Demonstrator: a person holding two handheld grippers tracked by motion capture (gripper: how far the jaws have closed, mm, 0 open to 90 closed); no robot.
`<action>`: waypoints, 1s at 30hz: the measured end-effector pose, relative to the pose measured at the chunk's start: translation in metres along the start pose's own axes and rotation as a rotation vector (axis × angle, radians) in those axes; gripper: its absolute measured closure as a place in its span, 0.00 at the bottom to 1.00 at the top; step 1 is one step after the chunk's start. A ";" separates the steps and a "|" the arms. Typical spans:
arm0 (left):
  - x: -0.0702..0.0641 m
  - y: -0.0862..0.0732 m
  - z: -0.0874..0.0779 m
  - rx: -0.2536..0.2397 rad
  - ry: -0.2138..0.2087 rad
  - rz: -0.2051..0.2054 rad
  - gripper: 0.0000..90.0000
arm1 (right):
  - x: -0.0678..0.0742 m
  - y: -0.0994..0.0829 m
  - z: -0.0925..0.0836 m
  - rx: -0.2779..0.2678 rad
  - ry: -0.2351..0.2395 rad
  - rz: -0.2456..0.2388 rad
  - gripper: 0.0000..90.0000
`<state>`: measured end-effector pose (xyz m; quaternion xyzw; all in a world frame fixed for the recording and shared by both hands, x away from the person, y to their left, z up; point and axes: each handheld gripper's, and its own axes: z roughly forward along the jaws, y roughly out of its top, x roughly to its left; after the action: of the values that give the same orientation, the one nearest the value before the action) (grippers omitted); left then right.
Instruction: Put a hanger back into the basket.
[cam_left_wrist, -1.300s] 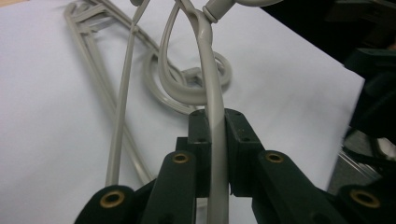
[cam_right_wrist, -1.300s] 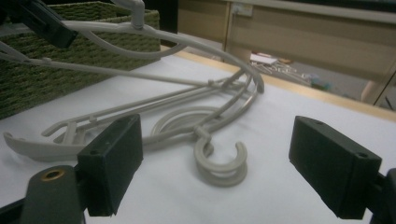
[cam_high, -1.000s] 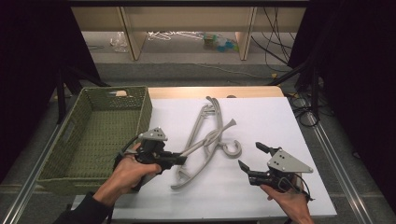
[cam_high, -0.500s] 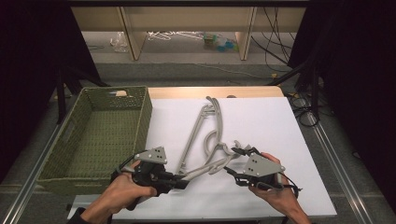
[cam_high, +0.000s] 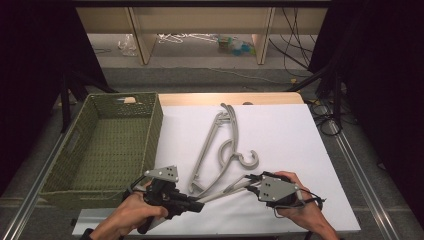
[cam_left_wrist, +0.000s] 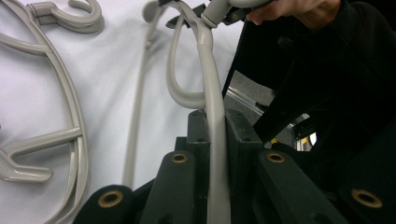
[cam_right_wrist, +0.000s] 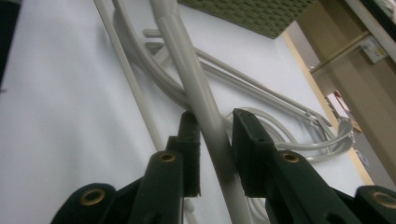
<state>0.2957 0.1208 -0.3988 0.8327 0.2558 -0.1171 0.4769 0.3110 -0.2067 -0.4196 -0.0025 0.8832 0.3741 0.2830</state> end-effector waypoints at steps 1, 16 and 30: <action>0.000 0.000 0.000 0.000 0.000 0.000 0.89 | 0.000 0.000 0.000 0.000 0.000 0.000 0.83; 0.009 -0.002 0.032 0.089 0.118 0.117 0.73 | 0.010 -0.003 0.004 0.048 0.084 -0.129 0.88; 0.020 0.021 0.065 0.121 0.107 0.041 0.84 | 0.011 -0.001 0.005 0.062 0.068 -0.207 0.89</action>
<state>0.3270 0.0626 -0.4263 0.8700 0.2564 -0.0776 0.4138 0.3047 -0.2022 -0.4288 -0.0976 0.8983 0.3153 0.2900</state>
